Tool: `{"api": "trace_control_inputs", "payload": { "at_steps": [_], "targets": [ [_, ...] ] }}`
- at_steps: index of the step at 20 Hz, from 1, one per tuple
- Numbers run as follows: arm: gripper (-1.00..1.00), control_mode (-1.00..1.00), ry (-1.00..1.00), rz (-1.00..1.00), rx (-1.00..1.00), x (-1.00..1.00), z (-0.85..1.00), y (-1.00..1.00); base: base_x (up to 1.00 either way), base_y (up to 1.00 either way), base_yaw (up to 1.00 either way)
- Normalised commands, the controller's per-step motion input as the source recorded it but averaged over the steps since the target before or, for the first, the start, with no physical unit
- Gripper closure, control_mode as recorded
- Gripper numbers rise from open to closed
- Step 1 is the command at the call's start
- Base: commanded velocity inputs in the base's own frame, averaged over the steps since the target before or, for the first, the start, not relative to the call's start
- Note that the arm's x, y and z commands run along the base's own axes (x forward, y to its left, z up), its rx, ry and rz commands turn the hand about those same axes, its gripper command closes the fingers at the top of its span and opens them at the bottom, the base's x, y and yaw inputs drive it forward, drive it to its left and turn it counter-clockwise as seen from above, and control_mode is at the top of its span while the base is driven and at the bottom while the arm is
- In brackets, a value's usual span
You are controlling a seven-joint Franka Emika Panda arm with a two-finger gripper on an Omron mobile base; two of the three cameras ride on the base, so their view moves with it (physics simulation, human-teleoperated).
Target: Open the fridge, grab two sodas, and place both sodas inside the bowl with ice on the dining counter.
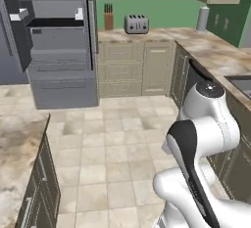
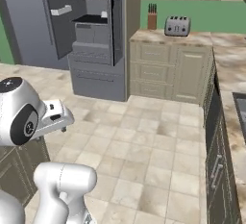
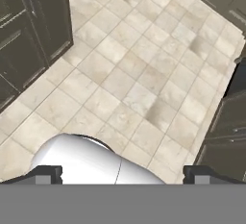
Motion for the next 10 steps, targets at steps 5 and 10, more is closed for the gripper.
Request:
{"api": "trace_control_inputs", "payload": {
  "at_steps": [5, 10],
  "targets": [
    [-1.00, 1.00, 0.00, 0.00, 0.00, 0.00, 0.00, 0.00, 1.00, 0.08, -0.01],
    [-1.00, 1.00, 0.00, 0.00, 0.00, 0.00, 0.00, 0.00, 1.00, 0.20, 0.00]
  ]
}}
